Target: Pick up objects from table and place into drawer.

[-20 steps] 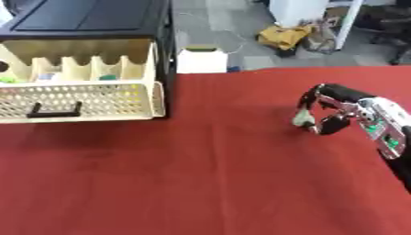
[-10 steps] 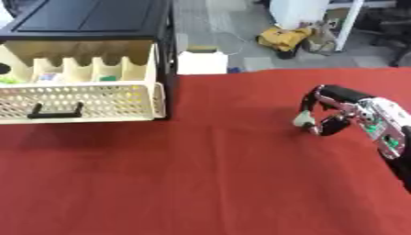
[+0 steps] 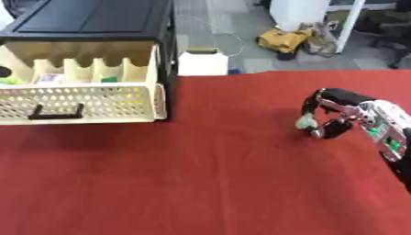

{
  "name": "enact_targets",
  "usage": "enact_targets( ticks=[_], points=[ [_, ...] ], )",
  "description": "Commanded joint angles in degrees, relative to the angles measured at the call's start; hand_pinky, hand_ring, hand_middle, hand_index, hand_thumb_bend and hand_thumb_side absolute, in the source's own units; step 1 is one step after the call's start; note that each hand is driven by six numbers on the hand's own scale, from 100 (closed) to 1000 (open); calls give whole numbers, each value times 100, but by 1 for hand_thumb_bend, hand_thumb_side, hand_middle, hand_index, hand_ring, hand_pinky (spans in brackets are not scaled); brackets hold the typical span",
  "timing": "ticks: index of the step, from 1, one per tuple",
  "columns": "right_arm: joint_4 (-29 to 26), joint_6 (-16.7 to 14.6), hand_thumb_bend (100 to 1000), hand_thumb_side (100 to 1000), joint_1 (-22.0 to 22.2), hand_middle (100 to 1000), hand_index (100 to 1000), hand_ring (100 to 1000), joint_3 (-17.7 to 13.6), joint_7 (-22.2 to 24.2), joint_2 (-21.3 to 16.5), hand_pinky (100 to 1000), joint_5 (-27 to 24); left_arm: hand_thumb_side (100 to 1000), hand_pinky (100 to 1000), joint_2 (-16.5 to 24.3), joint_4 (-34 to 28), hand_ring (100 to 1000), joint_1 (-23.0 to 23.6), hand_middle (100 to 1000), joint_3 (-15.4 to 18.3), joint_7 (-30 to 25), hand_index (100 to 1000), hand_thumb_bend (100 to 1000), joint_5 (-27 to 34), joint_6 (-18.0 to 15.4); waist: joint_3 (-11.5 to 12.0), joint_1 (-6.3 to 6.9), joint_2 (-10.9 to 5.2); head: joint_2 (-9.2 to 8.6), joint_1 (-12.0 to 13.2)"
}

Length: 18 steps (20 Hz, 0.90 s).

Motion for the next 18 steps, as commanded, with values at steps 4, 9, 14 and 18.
enact_targets(
  ticks=[4, 9, 14, 18],
  points=[
    [45, 1, 270, 100, -41, 527, 644, 749, 20, 0, -188, 556, 49, 1000, 100, 71, -71, 100, -52, 100, 34, -5, 631, 100, 5, 5, 15, 0, -97, -54, -1],
    [32, 72, 282, 100, -22, 472, 576, 727, 6, -101, -189, 525, 22, 1000, 100, 66, -71, 100, -42, 100, 34, -9, 623, 100, 4, 10, 9, 5, -94, -50, 4],
    [-17, 173, 257, 100, -8, 445, 545, 713, 6, -256, -194, 508, -59, 1000, 100, 63, -71, 100, -33, 100, 37, -8, 614, 100, 1, 13, 14, 6, -99, -49, 3],
    [-37, 242, 207, 100, 3, 426, 527, 704, 8, -335, -200, 499, -112, 1000, 100, 56, -71, 100, -26, 100, 40, -8, 609, 100, 4, 16, 20, 4, -103, -57, 2]
  ],
)
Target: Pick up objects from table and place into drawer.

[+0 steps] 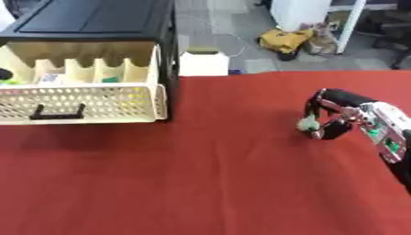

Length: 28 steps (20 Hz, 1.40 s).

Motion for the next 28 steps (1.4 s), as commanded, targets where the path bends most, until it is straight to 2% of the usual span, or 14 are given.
enact_targets(
  ticks=[1, 5, 16, 28],
  points=[
    [-40, 57, 187, 100, -44, 423, 523, 701, -21, -78, -202, 496, -62, 1000, 100, 57, -71, 100, -34, 100, 40, 1, 609, 100, 2, 7, 4, 4, -104, -56, 2],
    [-36, 134, 100, 100, -36, 406, 507, 693, -31, -174, -201, 485, -126, 1000, 100, 53, -71, 100, -32, 100, 43, 3, 604, 100, 2, 8, 2, 6, -104, -63, 4],
    [-248, 353, 100, 100, -39, 379, 482, 688, -68, -262, -240, 478, -481, 1000, 100, 50, -71, 100, -17, 100, 49, -3, 598, 100, 5, 16, -4, -5, -115, -60, 14],
    [-919, 514, 100, 100, -142, 344, 450, 684, -104, -391, -352, 474, -828, 1000, 100, 70, -71, 100, -15, 100, 67, 26, 596, 100, 34, 27, -37, -26, -181, -26, 31]
  ],
)
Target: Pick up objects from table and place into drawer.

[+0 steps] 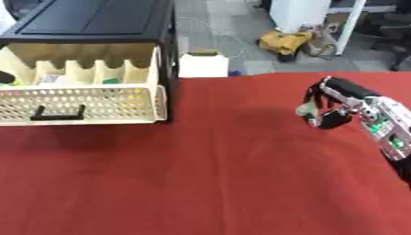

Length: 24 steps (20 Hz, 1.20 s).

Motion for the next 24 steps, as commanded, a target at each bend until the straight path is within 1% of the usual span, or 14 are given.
enact_targets(
  ticks=[1, 6, 12, 17, 24],
  points=[
    [-320, 38, 100, 100, -155, 343, 448, 684, -88, -25, -261, 474, -162, 1000, 100, 75, -71, 100, -43, 100, 66, 9, 596, 100, 21, 7, -7, -17, -148, -23, 9],
    [-692, 63, 100, 100, -339, 339, 446, 682, -37, 1, -312, 474, -362, 1000, 100, 86, -71, 100, -44, 100, 69, 13, 595, 100, 40, 16, -15, -44, -196, -7, 20],
    [-972, 122, 100, 100, -813, 335, 443, 678, 137, 69, -199, 474, -487, 1000, 100, 100, -71, 100, -40, 100, 66, 7, 595, 100, 70, 35, -16, -87, -279, 23, 43],
    [-1012, 130, 100, 100, -1276, 330, 439, 674, 273, 129, 97, 473, -458, 1000, 100, 103, -71, 100, -30, 100, 65, 0, 595, 100, 95, 51, 2, -124, -343, 56, 52],
    [-730, 234, 100, 100, -1959, 324, 433, 670, 350, 146, 747, 469, -395, 1000, 100, 99, -71, 100, -22, 100, 60, -25, 594, 100, 141, 81, 37, -176, -406, 87, 31]
  ],
)
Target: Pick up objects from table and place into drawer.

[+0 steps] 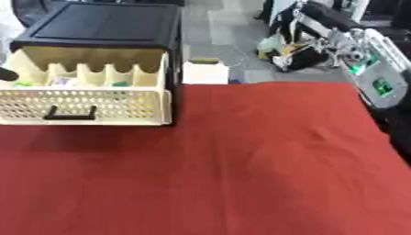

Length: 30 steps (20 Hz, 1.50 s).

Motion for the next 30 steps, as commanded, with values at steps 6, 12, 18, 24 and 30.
enact_targets(
  ticks=[6, 12, 18, 24, 30],
  points=[
    [445, 31, 100, 100, -681, 323, 432, 671, 22, 4, 631, 468, 249, 1000, 100, 75, -71, 100, -72, 100, 47, -40, 594, 100, 47, 31, 62, -33, -139, 23, -37],
    [749, 56, 100, 100, -978, 320, 429, 670, -16, -45, 1104, 466, 434, 1000, 100, 37, -71, 100, -115, 100, 30, -67, 594, 100, 64, 38, 159, -74, -130, 12, -70],
    [1024, 86, 100, 100, -1172, 319, 428, 671, -87, -139, 1451, 465, 648, 1000, 100, 27, -71, 100, -138, 100, 19, -91, 592, 100, 60, 37, 245, -109, -107, -18, -102],
    [1191, 107, 100, 100, -1311, 317, 427, 670, -126, -204, 1679, 463, 766, 1000, 100, 18, -71, 100, -172, 100, 6, -115, 591, 100, 50, 37, 303, -147, -79, -47, -128],
    [1335, 80, 100, 100, -1398, 317, 426, 668, -130, -276, 1832, 460, 900, 1000, 100, 15, -71, 100, -195, 100, -3, -135, 589, 100, 44, 33, 347, -174, -59, -75, -162]
  ],
)
